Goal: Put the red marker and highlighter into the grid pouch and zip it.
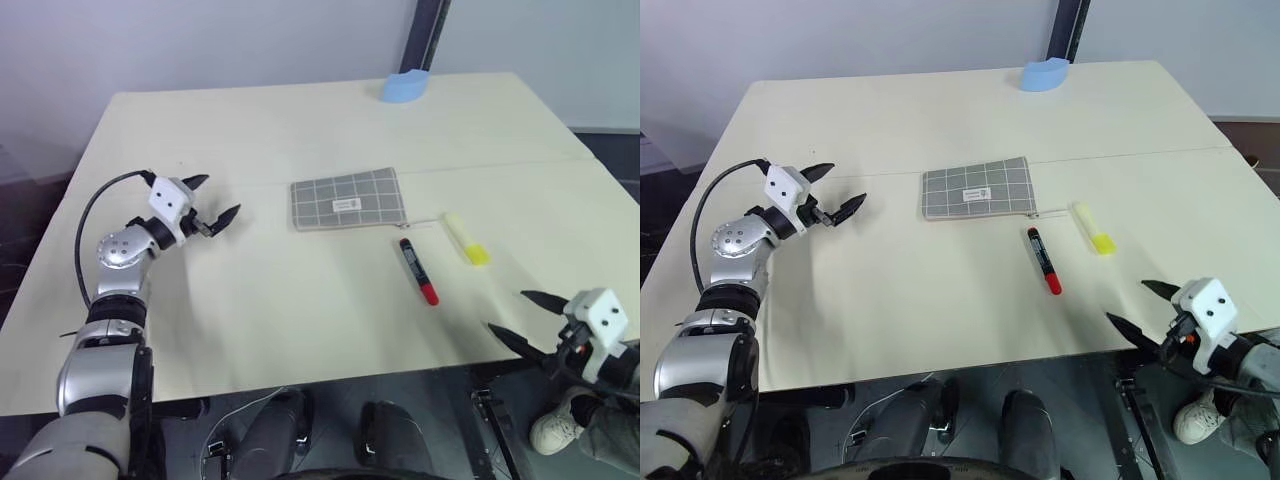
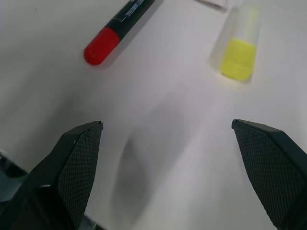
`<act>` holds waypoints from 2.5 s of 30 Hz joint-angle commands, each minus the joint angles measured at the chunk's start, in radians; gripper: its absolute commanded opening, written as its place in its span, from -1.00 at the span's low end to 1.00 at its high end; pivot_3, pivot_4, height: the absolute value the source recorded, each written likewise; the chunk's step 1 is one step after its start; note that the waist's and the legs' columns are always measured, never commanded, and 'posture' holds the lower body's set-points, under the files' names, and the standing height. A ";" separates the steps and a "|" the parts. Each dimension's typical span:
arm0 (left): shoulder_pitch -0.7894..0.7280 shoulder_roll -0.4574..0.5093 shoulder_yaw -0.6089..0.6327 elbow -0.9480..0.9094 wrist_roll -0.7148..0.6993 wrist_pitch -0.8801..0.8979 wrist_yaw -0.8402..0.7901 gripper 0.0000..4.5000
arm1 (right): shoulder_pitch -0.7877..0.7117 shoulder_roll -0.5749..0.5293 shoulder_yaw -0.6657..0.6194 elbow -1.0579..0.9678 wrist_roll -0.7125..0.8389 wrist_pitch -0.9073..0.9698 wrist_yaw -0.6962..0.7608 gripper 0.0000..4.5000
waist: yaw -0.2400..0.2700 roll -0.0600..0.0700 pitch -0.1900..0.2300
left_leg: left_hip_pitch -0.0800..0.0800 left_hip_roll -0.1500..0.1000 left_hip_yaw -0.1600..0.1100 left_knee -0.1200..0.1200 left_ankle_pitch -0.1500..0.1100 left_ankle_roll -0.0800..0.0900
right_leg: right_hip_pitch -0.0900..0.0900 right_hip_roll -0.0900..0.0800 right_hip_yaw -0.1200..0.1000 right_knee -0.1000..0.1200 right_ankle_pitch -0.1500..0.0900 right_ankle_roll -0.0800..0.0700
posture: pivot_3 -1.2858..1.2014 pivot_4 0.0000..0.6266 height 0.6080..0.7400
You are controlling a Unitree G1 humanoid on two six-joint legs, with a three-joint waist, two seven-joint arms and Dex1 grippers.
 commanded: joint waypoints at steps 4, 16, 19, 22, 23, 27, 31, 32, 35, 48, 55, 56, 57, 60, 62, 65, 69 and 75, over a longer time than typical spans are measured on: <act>-0.105 -0.040 -0.128 0.102 0.160 -0.191 0.045 1.00 | -0.493 0.165 0.252 0.143 -0.110 0.004 -0.221 0.99 | -0.003 -0.002 0.001 | 0.003 0.000 0.000 0.000 0.000 0.000 | -0.001 0.000 0.001 0.000 0.004 -0.003 | 0.03 -0.52 1.00; -0.194 -0.058 -0.320 0.210 0.444 -0.291 0.342 1.00 | -1.010 0.361 0.524 0.872 -0.442 -0.247 -0.481 -0.97 | 0.000 -0.003 0.001 | -0.003 -0.010 -0.001 0.000 0.002 -0.003 | -0.009 0.000 0.007 0.004 0.005 -0.002 | 0.03 -0.52 1.00; -0.213 -0.052 -0.383 0.213 0.531 -0.305 0.442 1.00 | -1.037 0.360 0.579 0.968 -0.512 -0.274 -0.503 -0.97 | -0.001 -0.003 0.001 | -0.002 -0.011 -0.002 0.000 0.002 -0.003 | -0.009 0.000 0.008 0.004 0.005 -0.002 | 0.03 -0.52 1.00; -0.238 -0.047 -0.450 0.216 0.621 -0.317 0.542 1.00 | -1.041 0.360 0.594 0.999 -0.530 -0.295 -0.500 -0.97 | -0.001 -0.003 0.001 | 0.000 -0.012 -0.003 0.000 0.000 0.001 | -0.011 0.000 0.012 0.011 0.005 -0.001 | 0.03 -0.52 1.00; -0.245 -0.047 -0.471 0.219 0.645 -0.322 0.565 1.00 | -1.043 0.359 0.591 1.002 -0.528 -0.298 -0.500 -0.97 | -0.001 -0.003 0.001 | 0.002 -0.013 -0.004 0.000 0.000 0.000 | -0.011 0.000 0.012 0.012 0.005 -0.001 | 0.03 -0.52 1.00; -0.276 -0.086 -0.532 0.234 0.711 -0.320 0.646 1.00 | -1.038 0.353 0.583 0.985 -0.518 -0.300 -0.476 -0.97 | 0.000 -0.003 0.001 | 0.003 -0.015 -0.010 0.000 0.001 -0.002 | -0.011 0.004 0.017 0.013 0.005 -0.001 | 0.03 -0.52 1.00; -0.303 -0.139 -0.556 0.257 0.733 -0.283 0.691 1.00 | -1.020 0.350 0.580 0.955 -0.512 -0.294 -0.453 -0.97 | 0.001 -0.003 0.001 | 0.003 -0.015 -0.010 0.001 0.001 -0.002 | -0.014 0.012 0.033 0.013 0.005 -0.001 | 0.03 -0.52 1.00; -0.306 -0.143 -0.562 0.261 0.738 -0.280 0.700 1.00 | -1.017 0.350 0.579 0.949 -0.511 -0.291 -0.452 -0.97 | 0.000 -0.003 0.001 | 0.003 -0.015 -0.010 0.000 0.001 -0.002 | -0.015 0.013 0.036 0.013 0.005 -0.001 | 0.03 -0.52 1.00; -0.301 -0.171 -0.535 0.281 0.687 -0.263 0.588 0.65 | -1.009 0.347 0.573 0.930 -0.510 -0.282 -0.451 -1.00 | -0.003 -0.003 0.001 | 0.003 -0.015 -0.010 0.000 0.001 -0.002 | -0.016 0.014 0.038 0.013 0.005 -0.001 | 0.03 -0.52 1.00; -0.265 -0.202 -0.350 0.269 0.446 -0.194 0.329 -0.99 | -0.988 0.335 0.536 0.816 -0.461 -0.252 -0.429 -0.89 | -0.008 -0.003 0.001 | 0.002 -0.015 -0.010 0.000 0.002 -0.003 | -0.018 0.014 0.039 0.014 0.005 -0.001 | 0.03 -0.52 1.00; -0.240 -0.173 -0.252 0.211 0.329 -0.201 0.266 -1.00 | -0.889 0.303 0.444 0.453 -0.327 -0.093 -0.378 0.52 | -0.026 -0.003 0.001 | -0.002 -0.015 -0.010 0.000 0.002 -0.003 | -0.022 0.014 0.040 0.014 0.005 -0.001 | 0.03 -0.52 1.00; -0.233 -0.173 -0.235 0.198 0.307 -0.199 0.255 -1.00 | -0.863 0.298 0.436 0.399 -0.309 -0.054 -0.372 0.75 | -0.026 -0.003 0.001 | -0.002 -0.015 -0.010 0.000 0.002 -0.003 | -0.022 0.014 0.040 0.014 0.005 -0.001 | 0.03 -0.52 1.00; -0.222 -0.174 -0.219 0.181 0.283 -0.199 0.244 -1.00 | -0.828 0.297 0.426 0.336 -0.285 -0.002 -0.366 0.99 | -0.026 -0.003 0.001 | -0.001 -0.015 -0.010 0.000 0.002 -0.003 | -0.022 0.014 0.040 0.014 0.005 -0.001 | 0.03 -0.52 1.00; -0.190 -0.175 -0.183 0.127 0.226 -0.190 0.219 -1.00 | -0.722 0.278 0.440 0.169 -0.261 0.100 -0.341 0.99 | -0.027 -0.003 0.001 | -0.001 -0.015 -0.010 0.000 0.001 -0.002 | -0.022 0.014 0.040 0.013 0.005 -0.001 | 0.03 -0.52 1.00; -0.169 -0.171 -0.178 0.091 0.214 -0.192 0.217 -1.00 | -0.682 0.273 0.442 0.115 -0.267 0.133 -0.350 0.99 | -0.026 -0.003 0.001 | -0.002 -0.015 -0.010 0.000 0.001 -0.002 | -0.022 0.014 0.040 0.014 0.005 -0.001 | 0.03 -0.52 1.00; -0.147 -0.165 -0.182 0.056 0.209 -0.196 0.215 -1.00 | -0.669 0.274 0.441 0.103 -0.278 0.158 -0.373 0.99 | -0.026 -0.003 0.001 | -0.001 -0.015 -0.010 0.001 0.001 -0.003 | -0.022 0.015 0.041 0.014 0.006 -0.001 | 0.03 -0.52 1.00; -0.142 -0.166 -0.180 0.026 0.199 -0.198 0.208 -1.00 | -0.704 0.335 0.435 0.137 -0.236 0.184 -0.403 0.99 | -0.026 -0.003 0.001 | -0.001 -0.015 -0.010 0.001 0.002 -0.003 | -0.022 0.015 0.041 0.014 0.006 -0.001 | 0.03 -0.52 1.00; -0.139 -0.161 -0.185 -0.005 0.201 -0.202 0.206 -1.00 | -0.755 0.443 0.415 0.205 -0.205 0.191 -0.476 0.99 | -0.025 -0.003 0.001 | -0.001 -0.015 -0.010 0.001 0.002 -0.003 | -0.022 0.015 0.042 0.014 0.006 -0.001 | 0.03 -0.52 1.00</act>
